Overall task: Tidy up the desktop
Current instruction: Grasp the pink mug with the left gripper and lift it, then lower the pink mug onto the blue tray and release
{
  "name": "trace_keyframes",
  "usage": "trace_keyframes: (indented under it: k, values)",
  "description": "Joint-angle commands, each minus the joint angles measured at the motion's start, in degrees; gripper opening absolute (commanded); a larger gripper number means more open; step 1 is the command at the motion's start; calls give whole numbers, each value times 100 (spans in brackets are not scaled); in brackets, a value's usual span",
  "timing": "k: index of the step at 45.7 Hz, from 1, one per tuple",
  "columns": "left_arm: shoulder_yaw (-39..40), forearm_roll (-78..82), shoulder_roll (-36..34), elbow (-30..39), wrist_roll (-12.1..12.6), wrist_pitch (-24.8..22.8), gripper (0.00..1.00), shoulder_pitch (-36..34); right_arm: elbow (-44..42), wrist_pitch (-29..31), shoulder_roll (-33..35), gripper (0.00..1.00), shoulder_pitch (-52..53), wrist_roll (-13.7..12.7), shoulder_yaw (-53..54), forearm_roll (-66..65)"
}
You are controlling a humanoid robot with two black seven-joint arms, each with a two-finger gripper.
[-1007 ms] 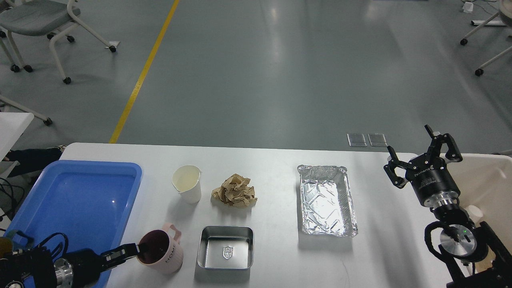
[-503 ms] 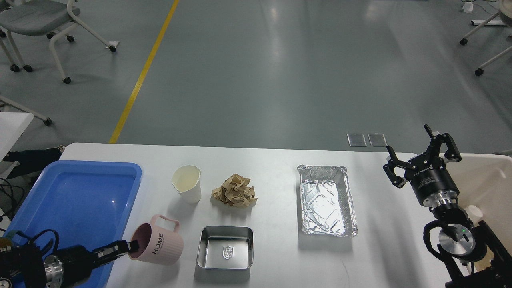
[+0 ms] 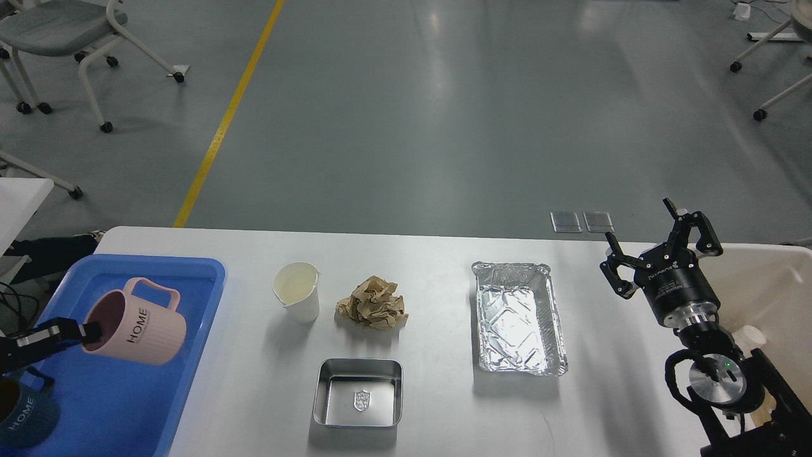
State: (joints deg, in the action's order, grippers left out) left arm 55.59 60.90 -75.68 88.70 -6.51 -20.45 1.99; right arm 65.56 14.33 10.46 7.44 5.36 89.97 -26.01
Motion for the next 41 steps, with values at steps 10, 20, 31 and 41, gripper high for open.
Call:
trace_keyframes:
  k: [10, 20, 31, 41]
  values:
    - [-144, -70, -1054, -2, -219, -73, 0, -6, -17, 0, 44, 100, 30, 1, -6, 0]
    - [-548, 53, -1019, -55, -193, 50, 0, 47, -26, 9, 53, 100, 21, 1, -14, 0]
    - [-936, 387, -615, -414, -157, 296, 0, 56, -26, 9, 44, 100, 12, 1, -14, 0]
    - [-953, 704, -123, -801, -131, 296, 1, 47, -44, 9, 26, 100, 3, 1, -6, 0]
